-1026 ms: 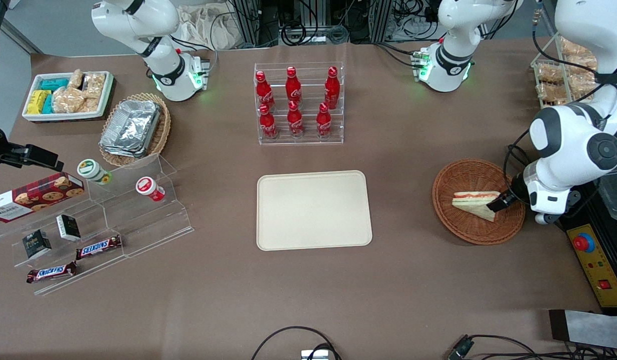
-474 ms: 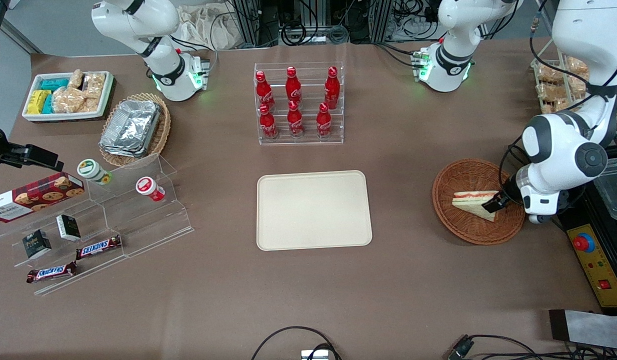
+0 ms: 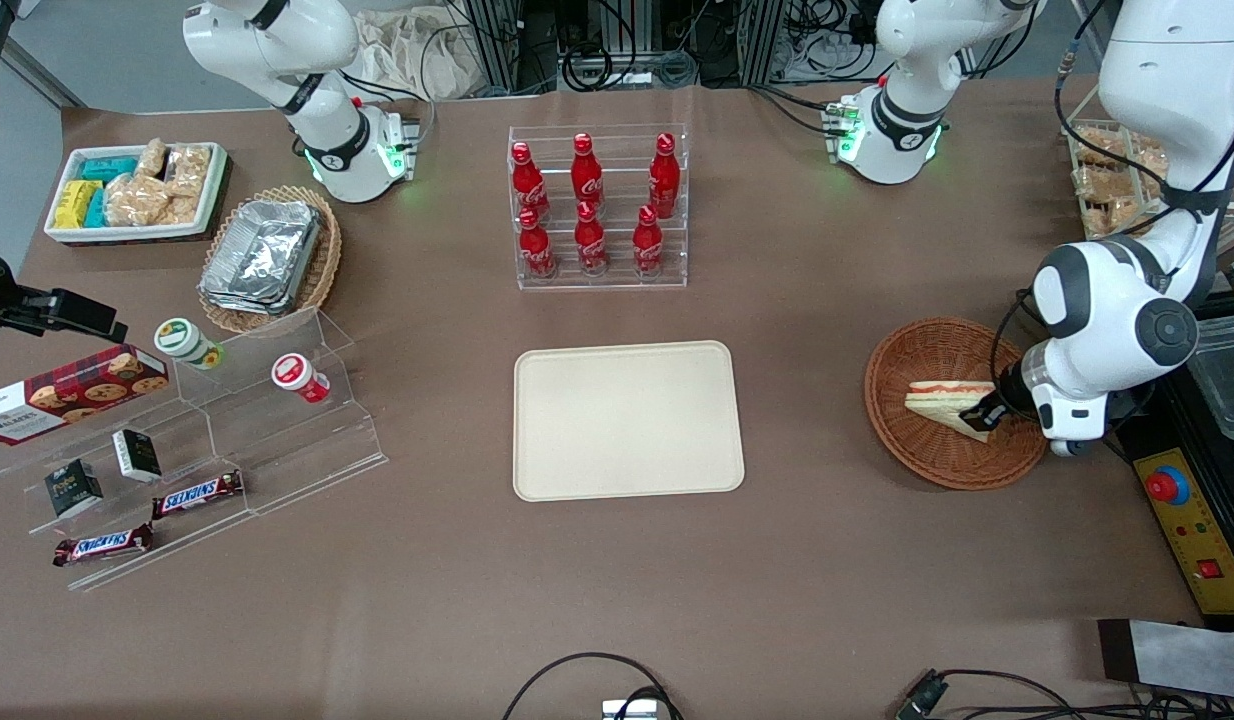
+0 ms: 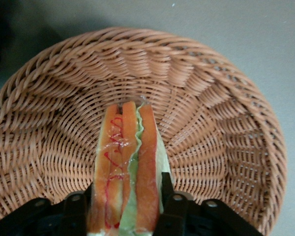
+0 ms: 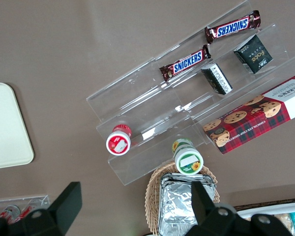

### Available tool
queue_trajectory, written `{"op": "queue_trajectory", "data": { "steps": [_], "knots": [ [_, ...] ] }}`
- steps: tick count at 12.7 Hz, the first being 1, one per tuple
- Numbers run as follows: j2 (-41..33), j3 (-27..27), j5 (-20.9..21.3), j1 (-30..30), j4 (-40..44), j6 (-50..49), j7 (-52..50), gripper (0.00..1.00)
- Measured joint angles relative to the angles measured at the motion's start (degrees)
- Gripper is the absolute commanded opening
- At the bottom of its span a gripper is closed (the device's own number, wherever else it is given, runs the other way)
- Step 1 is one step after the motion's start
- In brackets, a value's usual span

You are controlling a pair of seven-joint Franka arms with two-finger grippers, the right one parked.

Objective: Place sandwich from basket to tray
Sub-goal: 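Lower the left gripper onto the wrapped sandwich and close on it, then lift the sandwich out of the basket and carry it toward the tray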

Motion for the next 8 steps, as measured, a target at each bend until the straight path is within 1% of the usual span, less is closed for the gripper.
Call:
{"op": "queue_trajectory", "data": {
  "steps": [2,3,6,8],
  "knots": [
    [-0.14,-0.16,0.03,-0.02,1.96,-2.27,1.39,0.0],
    [-0.41,-0.22,0.04,-0.03,3.82,-5.59,2.75,0.0],
    [-2.64,-1.17,0.03,-0.02,12.71,-22.07,5.78,0.0],
    [-4.74,-3.74,-0.02,-0.05,20.66,-34.2,6.87,0.0]
  ]
}}
